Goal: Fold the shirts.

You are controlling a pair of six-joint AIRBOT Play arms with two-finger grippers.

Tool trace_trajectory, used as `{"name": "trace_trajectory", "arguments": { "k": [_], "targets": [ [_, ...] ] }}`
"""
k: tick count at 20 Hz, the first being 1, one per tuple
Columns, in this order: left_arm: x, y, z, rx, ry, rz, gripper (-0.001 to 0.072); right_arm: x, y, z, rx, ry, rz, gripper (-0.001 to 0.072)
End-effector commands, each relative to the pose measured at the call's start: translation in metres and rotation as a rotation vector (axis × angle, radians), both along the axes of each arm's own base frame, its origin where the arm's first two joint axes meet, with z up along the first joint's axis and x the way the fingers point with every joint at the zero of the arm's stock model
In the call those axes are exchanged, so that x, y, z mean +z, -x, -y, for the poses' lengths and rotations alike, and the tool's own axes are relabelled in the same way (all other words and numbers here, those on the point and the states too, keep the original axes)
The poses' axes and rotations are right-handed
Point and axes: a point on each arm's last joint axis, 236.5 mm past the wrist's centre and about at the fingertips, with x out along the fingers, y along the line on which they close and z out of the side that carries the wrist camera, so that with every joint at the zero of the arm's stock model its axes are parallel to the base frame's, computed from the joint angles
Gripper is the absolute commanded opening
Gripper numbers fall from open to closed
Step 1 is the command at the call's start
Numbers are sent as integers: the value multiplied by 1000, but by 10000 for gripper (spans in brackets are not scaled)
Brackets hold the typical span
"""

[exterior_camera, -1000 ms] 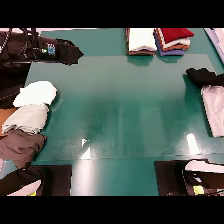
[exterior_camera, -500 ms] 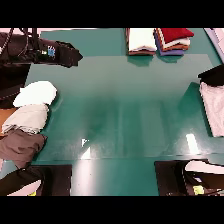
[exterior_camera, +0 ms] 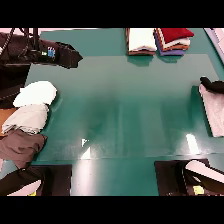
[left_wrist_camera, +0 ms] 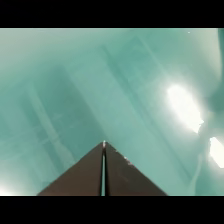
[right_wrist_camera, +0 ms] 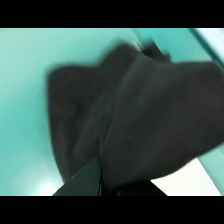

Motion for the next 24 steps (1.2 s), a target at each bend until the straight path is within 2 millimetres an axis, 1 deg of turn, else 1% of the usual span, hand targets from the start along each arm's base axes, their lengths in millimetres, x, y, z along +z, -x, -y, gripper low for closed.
{"name": "trace_trajectory", "arguments": {
  "k": [1, 2, 3, 4, 5, 6, 8, 9, 10, 11, 12, 13, 14, 15, 17, 18, 20, 22, 23, 24],
  "targets": [
    [0, 0, 0, -12, -13, 10, 22, -50, 62, -1, -81, -53, -161, 32],
    [-1, 0, 0, -12, -14, 10, 22, -60, 77, -2, -102, -70, -194, 133],
    [-1, 1, 0, -13, -15, 8, 22, -69, 89, -2, -125, -86, -213, 311],
    [-1, 1, 0, -13, -15, 8, 22, -74, 99, -1, -146, -90, -232, 411],
    [-1, 1, 0, -13, -16, 8, 22, -76, 109, 2, -167, -89, -245, 472],
    [-1, 1, 0, -13, -15, 8, 22, -74, 115, 5, -184, -82, -247, 510],
    [-1, 1, 0, -13, -15, 8, 22, -63, 116, 9, -200, -48, -219, 522],
    [-1, 1, 0, -13, -15, 8, 22, -56, 106, 6, -186, -33, -182, 522],
    [-1, 1, 0, -13, -14, 8, 22, -48, 89, 1, -161, -21, -131, 522],
    [-1, 1, 0, -13, -14, 8, 22, -39, 68, -10, -122, -25, -70, 522],
    [-1, 1, 0, -13, -14, 8, 22, -30, 41, -28, -66, -40, -1, 521],
    [-1, 1, 0, -13, -14, 8, 22, -22, 17, -51, 1, -65, 53, 521],
    [-1, 1, 0, -13, -14, 8, 23, -15, -6, -78, 79, -91, 95, 521],
    [0, 0, 0, -11, -12, 11, 22, -9, -27, -110, 171, -108, 122, 521],
    [2, -1, 0, -8, -7, 20, 23, -3, -56, -176, 360, -119, 135, 521],
    [2, -1, 0, -9, -7, 20, 22, -3, -66, -212, 463, -126, 127, 519],
    [2, -1, 0, -9, -8, 19, 23, -4, -73, -278, 645, -133, 112, 507],
    [1, -1, 0, -10, -9, 17, 23, -2, -75, -333, 792, -130, 121, 495],
    [2, -1, 0, -9, -7, 19, 23, 0, -74, -355, 850, -128, 127, 466],
    [3, -2, 1, -7, -4, 23, 22, 1, -71, -376, 905, -129, 133, 374]
  ]
}}
